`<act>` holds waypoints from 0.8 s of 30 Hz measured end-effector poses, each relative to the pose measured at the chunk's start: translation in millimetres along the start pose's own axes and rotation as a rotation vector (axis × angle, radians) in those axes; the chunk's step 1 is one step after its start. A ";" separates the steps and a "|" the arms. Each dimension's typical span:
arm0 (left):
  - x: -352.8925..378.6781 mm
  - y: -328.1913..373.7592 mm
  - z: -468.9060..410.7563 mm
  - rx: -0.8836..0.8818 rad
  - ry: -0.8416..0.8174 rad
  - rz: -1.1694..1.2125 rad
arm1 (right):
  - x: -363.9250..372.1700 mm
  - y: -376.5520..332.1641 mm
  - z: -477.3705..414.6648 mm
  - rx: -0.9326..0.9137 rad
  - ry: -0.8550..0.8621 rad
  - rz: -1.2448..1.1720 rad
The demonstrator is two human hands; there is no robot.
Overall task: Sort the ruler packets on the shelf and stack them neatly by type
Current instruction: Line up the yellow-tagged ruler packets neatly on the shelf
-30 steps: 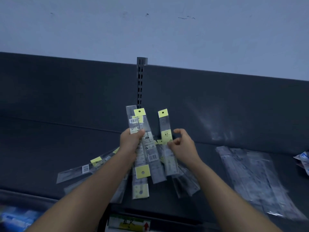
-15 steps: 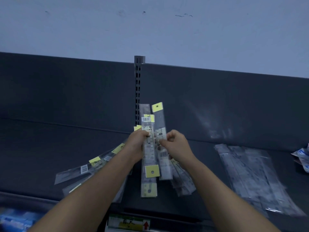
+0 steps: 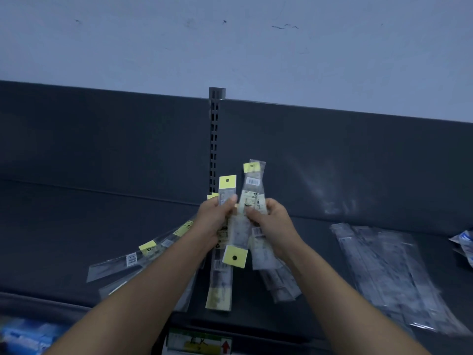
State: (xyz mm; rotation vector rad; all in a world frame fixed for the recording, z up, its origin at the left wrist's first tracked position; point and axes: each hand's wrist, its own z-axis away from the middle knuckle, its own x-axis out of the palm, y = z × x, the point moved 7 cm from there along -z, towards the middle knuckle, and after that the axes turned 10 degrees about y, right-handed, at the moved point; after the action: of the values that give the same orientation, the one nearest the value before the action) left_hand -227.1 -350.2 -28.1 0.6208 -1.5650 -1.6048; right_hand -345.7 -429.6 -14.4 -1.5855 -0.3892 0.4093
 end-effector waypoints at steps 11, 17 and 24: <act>10.6 45.7 18.8 0.427 -0.186 -0.109 | 3.3 -23.1 4.8 0.350 -0.233 -0.446; 13.8 61.0 23.5 0.619 -0.179 -0.236 | 5.9 -25.5 13.8 0.474 -0.276 -0.528; 13.3 74.1 29.3 0.763 -0.047 -0.212 | 11.0 -22.8 17.0 0.469 -0.361 -0.412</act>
State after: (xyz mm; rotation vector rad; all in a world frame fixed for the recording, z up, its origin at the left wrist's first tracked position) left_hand -243.3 -337.9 50.1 1.1845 -2.2107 -1.1246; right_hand -344.4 -408.3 7.3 -0.9417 -0.8156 0.4280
